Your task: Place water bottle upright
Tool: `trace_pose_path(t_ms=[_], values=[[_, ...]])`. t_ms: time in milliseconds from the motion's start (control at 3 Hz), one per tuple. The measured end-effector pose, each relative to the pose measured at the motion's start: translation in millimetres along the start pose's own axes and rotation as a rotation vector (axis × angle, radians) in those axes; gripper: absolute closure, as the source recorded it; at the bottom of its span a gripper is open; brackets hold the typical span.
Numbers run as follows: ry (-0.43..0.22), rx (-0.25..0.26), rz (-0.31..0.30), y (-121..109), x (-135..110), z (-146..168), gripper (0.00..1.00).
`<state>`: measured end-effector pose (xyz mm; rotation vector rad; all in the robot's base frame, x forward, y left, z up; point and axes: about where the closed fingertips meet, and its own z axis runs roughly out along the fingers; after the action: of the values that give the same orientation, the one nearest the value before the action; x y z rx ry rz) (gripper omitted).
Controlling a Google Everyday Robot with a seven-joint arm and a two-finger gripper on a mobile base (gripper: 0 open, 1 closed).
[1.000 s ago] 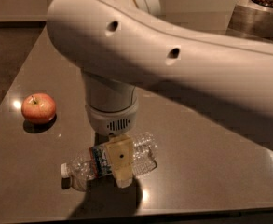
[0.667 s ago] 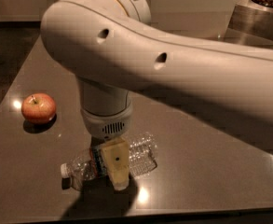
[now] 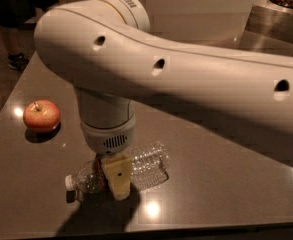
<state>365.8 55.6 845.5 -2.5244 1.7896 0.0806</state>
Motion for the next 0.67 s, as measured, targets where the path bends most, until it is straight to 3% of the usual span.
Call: trace_pose_path(t_ms=[333,667], values=[[-0.015,-0.019,0.010,0,1,-4,0.46],[-0.077,-0.033,0.041,-10,9,-21,0.69]])
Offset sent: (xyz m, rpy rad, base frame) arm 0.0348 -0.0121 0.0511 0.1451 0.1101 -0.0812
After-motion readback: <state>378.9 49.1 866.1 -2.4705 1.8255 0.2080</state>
